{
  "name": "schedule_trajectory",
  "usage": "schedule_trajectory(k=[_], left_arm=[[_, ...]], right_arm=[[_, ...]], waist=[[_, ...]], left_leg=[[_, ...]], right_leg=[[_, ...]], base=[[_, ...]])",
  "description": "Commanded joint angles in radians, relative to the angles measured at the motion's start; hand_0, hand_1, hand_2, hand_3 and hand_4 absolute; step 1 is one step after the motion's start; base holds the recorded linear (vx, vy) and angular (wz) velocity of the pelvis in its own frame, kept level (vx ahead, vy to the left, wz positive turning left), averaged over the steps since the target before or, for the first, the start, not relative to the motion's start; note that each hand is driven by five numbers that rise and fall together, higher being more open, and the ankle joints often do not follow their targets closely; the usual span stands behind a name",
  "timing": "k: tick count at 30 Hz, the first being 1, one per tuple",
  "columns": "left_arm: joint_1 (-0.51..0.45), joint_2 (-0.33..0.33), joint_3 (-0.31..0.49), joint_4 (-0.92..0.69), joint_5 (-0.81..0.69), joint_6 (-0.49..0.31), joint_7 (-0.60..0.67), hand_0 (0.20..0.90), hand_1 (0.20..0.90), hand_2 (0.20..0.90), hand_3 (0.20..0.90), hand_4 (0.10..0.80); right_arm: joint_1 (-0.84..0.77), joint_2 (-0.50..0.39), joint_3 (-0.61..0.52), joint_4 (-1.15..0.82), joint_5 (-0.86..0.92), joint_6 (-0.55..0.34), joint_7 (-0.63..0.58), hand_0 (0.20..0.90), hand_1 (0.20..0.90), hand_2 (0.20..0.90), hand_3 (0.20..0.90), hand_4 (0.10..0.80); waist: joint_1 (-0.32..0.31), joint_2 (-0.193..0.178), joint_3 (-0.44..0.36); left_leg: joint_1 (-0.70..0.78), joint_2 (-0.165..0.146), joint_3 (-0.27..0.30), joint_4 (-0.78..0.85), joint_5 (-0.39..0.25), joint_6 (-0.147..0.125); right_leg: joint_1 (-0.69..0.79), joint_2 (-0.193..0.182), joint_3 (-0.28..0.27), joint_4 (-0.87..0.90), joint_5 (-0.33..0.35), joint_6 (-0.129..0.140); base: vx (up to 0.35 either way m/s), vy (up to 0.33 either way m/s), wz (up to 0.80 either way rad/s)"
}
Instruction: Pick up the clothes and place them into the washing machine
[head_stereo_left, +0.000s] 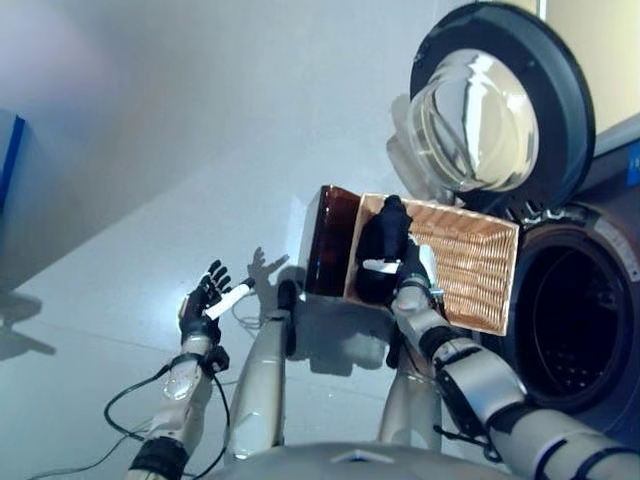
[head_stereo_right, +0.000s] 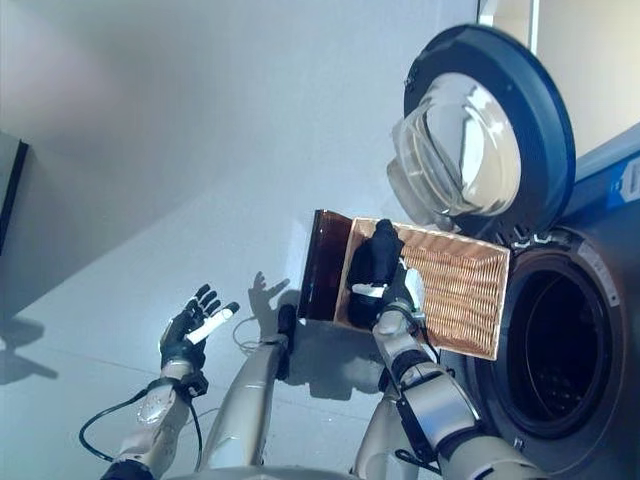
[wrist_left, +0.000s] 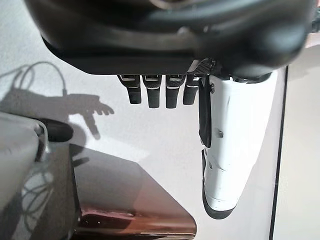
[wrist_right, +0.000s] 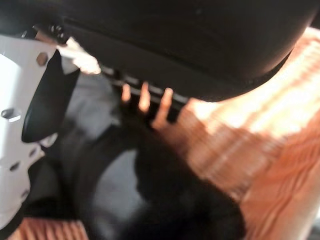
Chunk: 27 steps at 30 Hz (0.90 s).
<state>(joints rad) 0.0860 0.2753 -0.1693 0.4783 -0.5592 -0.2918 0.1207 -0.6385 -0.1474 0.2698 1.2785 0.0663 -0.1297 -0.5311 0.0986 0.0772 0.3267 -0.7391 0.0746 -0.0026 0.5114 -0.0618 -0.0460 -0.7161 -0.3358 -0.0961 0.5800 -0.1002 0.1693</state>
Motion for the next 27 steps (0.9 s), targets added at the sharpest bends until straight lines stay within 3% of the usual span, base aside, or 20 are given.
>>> schedule_trajectory(k=[1,7,8,27], left_arm=[[0.054,0.061,0.022,-0.136,0.000,-0.063,0.004,0.900,0.900,0.900,0.900,0.800],[0.059,0.063,0.013,-0.140,-0.004,-0.060,0.001,0.900,0.900,0.900,0.900,0.800],[0.066,0.067,0.010,-0.143,-0.009,-0.061,0.001,0.900,0.900,0.900,0.900,0.800],[0.085,0.099,0.003,-0.184,-0.028,-0.066,-0.014,0.900,0.900,0.900,0.900,0.800]], right_arm=[[-0.022,-0.012,-0.003,-0.039,-0.006,-0.018,-0.019,0.900,0.900,0.900,0.900,0.800],[-0.038,-0.019,-0.013,-0.020,0.012,-0.017,-0.014,0.900,0.900,0.900,0.900,0.800],[-0.049,-0.021,-0.019,0.001,0.021,-0.014,-0.014,0.900,0.900,0.900,0.900,0.800],[-0.176,-0.034,-0.003,0.063,-0.038,0.027,-0.008,0.900,0.900,0.900,0.900,0.800]], waist=[[0.018,0.016,-0.007],[0.023,0.024,-0.007],[0.031,0.029,-0.012],[0.080,0.045,-0.022]], left_leg=[[-0.051,0.008,0.009,0.086,-0.028,-0.024],[-0.084,0.009,0.008,0.124,-0.043,-0.019],[-0.084,0.011,0.002,0.148,-0.088,-0.025],[-0.148,-0.010,-0.005,0.178,-0.092,-0.008]], right_leg=[[-0.030,0.013,0.026,-0.020,0.095,-0.034],[-0.068,0.013,0.032,0.032,0.072,-0.040],[-0.072,0.015,0.036,0.063,0.027,-0.032],[-0.139,-0.002,0.032,0.116,0.018,-0.024]], base=[[0.000,0.000,0.00],[0.010,-0.003,0.03],[0.099,-0.017,0.08],[0.006,0.001,0.02]])
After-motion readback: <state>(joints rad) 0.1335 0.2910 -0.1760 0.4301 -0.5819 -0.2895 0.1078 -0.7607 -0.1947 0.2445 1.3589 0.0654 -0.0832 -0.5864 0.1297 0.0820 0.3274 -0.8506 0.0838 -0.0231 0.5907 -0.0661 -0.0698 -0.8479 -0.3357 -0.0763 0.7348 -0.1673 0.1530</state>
